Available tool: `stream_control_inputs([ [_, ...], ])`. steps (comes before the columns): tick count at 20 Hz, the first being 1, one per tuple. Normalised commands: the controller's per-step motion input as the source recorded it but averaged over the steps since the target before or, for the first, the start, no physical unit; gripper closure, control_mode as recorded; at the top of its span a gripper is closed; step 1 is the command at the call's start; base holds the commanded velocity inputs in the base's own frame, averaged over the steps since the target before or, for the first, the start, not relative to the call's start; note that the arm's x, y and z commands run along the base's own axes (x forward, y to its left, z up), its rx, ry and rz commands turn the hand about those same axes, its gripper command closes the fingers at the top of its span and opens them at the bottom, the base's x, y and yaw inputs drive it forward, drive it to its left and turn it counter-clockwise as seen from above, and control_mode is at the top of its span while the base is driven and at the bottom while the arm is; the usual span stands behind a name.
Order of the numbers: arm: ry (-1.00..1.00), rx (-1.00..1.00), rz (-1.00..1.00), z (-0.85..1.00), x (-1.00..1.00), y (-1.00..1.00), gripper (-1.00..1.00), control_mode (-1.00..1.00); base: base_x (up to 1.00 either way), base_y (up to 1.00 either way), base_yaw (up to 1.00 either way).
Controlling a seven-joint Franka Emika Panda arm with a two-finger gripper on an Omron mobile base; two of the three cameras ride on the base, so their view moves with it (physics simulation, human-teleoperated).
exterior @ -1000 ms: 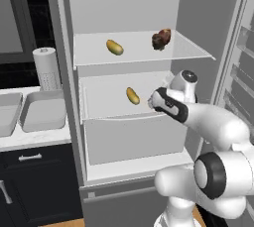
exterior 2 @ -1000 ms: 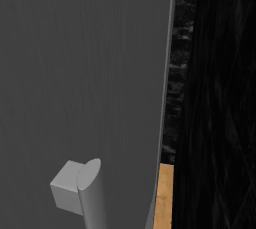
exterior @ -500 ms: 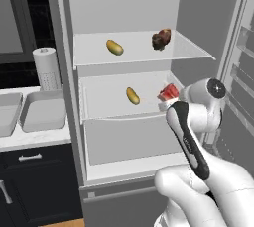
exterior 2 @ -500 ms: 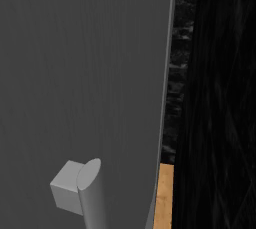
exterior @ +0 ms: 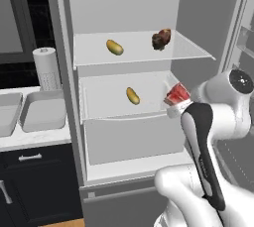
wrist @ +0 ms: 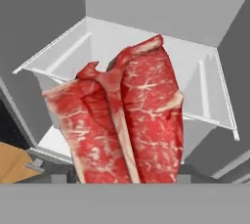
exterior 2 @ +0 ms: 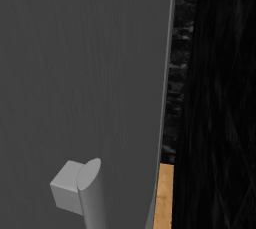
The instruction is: Place one cucumber and one steak in each tupperware on the nearby counter, to pack two identical lunches.
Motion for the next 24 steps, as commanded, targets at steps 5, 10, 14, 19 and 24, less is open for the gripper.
stream_control_inputs([
  [5,0.00,0.00,0.00,0.00,0.00,0.00,1.00,1.00,-0.90,1.00,0.24],
  [10,0.00,0.00,0.00,0.00,0.00,0.00,1.00,1.00,-0.10,1.00,0.08],
  [14,0.00,0.00,0.00,0.00,0.00,0.00,1.00,1.00,0.90,1.00,-0.09],
  [19,0.00,0.00,0.00,0.00,0.00,0.00,1.00,1.00,1.00,1.00,-0.18],
  [24,0.00,0.00,-0.06,-0.03,0.40,0.40,1.00,-1.00,0.60,0.60,-0.08],
])
